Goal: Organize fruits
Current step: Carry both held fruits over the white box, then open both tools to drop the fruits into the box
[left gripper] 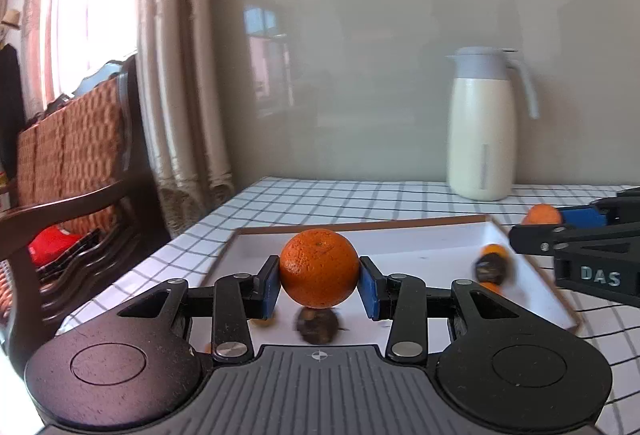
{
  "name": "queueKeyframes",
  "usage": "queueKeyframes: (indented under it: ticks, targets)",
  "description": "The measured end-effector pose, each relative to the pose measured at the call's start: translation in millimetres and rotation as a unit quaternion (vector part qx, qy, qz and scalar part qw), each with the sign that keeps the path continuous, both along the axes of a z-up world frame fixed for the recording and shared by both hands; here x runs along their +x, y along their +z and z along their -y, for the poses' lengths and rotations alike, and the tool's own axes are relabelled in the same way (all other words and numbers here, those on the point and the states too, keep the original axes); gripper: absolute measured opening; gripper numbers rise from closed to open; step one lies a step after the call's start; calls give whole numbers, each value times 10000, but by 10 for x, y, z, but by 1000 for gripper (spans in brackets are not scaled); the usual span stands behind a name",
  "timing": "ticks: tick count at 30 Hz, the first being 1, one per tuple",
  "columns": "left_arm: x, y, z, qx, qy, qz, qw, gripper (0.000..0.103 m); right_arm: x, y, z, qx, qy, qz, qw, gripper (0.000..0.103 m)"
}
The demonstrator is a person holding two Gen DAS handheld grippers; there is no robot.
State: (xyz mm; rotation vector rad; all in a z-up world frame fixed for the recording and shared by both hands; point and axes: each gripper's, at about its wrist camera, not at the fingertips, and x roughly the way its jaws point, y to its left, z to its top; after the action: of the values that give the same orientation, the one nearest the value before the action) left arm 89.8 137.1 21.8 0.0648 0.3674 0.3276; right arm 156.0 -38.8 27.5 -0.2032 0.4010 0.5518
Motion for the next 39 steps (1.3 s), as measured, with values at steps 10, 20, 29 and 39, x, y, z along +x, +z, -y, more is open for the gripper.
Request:
queueKeyframes:
  ticks: [10,20,29,39]
  targets:
    - [198,-101,-400,-169,309,-117,9993,41,123,2,-332,31,197,-10,9998,20]
    - [469,-86,-581,-363,513,-94,9980,41,303,-19,-390,97,116,-120,9998,21]
    - [693,-127,-682,-446,584,-182,9971,41,616,-67,-432,-73,25,-179,9998,21]
    - [994,-176,-742,-500,671,-403,9957,41,921,-150,-436,-114,-53,-456,9989,21]
